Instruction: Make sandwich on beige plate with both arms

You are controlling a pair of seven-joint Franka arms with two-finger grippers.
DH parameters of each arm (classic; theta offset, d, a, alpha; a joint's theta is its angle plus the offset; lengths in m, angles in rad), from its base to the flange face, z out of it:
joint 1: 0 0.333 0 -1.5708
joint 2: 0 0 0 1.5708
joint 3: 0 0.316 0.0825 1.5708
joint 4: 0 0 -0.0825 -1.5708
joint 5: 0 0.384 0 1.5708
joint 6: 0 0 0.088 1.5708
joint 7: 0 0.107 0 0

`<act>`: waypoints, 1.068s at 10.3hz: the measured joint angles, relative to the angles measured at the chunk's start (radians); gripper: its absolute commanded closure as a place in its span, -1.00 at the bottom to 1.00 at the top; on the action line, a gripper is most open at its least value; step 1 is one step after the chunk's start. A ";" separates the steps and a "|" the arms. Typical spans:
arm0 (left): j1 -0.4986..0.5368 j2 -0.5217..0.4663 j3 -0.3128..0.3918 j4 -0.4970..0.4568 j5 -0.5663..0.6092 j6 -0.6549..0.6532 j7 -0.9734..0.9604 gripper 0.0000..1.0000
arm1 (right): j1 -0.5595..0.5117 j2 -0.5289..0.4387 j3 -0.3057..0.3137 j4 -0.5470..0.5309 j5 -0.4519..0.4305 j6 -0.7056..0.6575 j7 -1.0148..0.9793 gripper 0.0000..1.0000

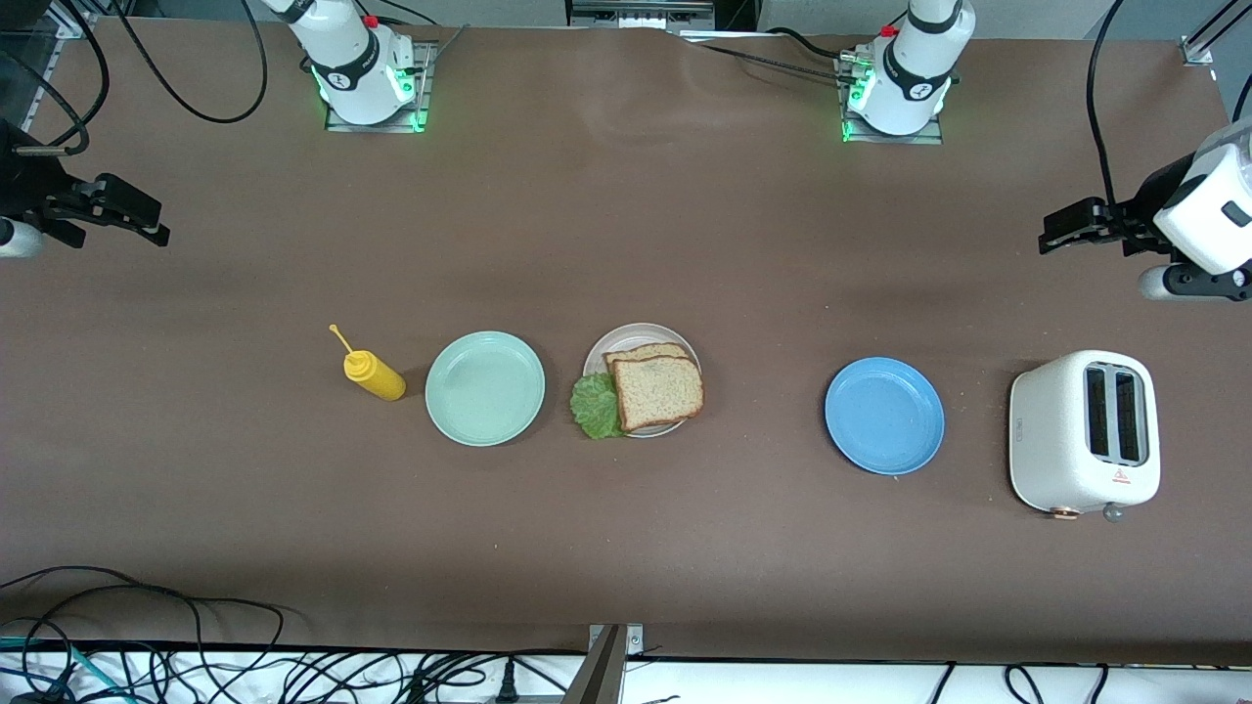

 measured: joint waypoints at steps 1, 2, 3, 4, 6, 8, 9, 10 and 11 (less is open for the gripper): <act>0.000 0.004 0.000 0.000 0.000 0.001 0.000 -1.00 | 0.000 -0.002 0.000 0.000 0.000 -0.002 0.000 -1.00; 0.000 0.008 0.000 0.000 0.000 0.006 0.000 -1.00 | 0.000 -0.007 0.000 0.001 0.000 -0.006 0.000 -1.00; 0.001 0.012 0.000 0.000 0.000 0.013 0.000 -1.00 | 0.000 -0.013 0.001 0.002 0.000 -0.009 0.000 -1.00; 0.003 0.015 0.000 0.000 0.000 0.018 0.000 -1.00 | 0.000 -0.015 0.001 0.002 0.000 -0.010 0.000 -1.00; 0.003 0.018 0.000 -0.001 0.000 0.026 0.000 -1.00 | 0.000 -0.015 0.001 0.002 0.000 -0.010 0.000 -1.00; 0.003 0.021 0.000 -0.004 0.000 0.030 0.000 -1.00 | 0.000 -0.015 0.001 0.002 0.000 -0.009 0.000 -1.00; 0.003 0.022 0.000 -0.009 0.000 0.037 0.000 -1.00 | 0.000 -0.015 0.001 0.004 0.000 -0.009 0.000 -1.00; 0.003 0.022 -0.001 -0.016 0.000 0.045 0.000 -1.00 | 0.000 -0.015 0.001 0.005 0.000 -0.009 0.000 -1.00; 0.002 0.022 -0.002 -0.021 0.000 0.051 0.000 -1.00 | 0.000 -0.013 0.000 0.005 0.000 -0.009 0.001 -1.00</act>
